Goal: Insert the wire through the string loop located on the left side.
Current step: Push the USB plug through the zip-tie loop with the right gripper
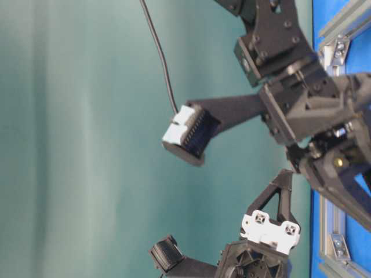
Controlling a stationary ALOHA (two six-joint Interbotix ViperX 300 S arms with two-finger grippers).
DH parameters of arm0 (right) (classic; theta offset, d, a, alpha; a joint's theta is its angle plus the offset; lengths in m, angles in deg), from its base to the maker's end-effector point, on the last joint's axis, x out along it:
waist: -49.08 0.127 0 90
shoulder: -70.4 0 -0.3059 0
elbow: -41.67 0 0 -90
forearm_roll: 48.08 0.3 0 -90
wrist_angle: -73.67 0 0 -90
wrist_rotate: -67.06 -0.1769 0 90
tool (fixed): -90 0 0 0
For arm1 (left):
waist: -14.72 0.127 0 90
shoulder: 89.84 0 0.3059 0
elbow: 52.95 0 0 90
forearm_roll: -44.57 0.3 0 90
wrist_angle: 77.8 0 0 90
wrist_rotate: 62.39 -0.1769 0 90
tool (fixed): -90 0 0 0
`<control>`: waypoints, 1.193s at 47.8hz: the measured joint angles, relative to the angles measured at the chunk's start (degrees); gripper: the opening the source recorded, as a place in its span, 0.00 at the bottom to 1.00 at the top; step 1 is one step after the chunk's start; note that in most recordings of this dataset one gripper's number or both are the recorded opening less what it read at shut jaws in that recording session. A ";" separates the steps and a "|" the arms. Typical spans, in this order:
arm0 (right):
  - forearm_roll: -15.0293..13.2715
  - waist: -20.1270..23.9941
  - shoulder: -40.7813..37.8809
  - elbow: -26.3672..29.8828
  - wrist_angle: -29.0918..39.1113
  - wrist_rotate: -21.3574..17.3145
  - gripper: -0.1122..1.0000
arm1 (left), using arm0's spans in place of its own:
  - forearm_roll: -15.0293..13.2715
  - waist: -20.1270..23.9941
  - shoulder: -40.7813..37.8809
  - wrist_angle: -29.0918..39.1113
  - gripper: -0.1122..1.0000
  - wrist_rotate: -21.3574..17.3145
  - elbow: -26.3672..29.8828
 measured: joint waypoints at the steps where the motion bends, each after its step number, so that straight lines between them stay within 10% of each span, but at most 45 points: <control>1: 0.00 0.00 -0.35 0.35 0.00 0.00 0.01 | -0.09 0.00 0.00 0.00 0.10 0.00 0.00; 57: 0.00 -0.79 -6.77 8.79 0.62 0.00 0.01 | 0.00 0.00 0.44 0.00 0.10 0.35 -0.70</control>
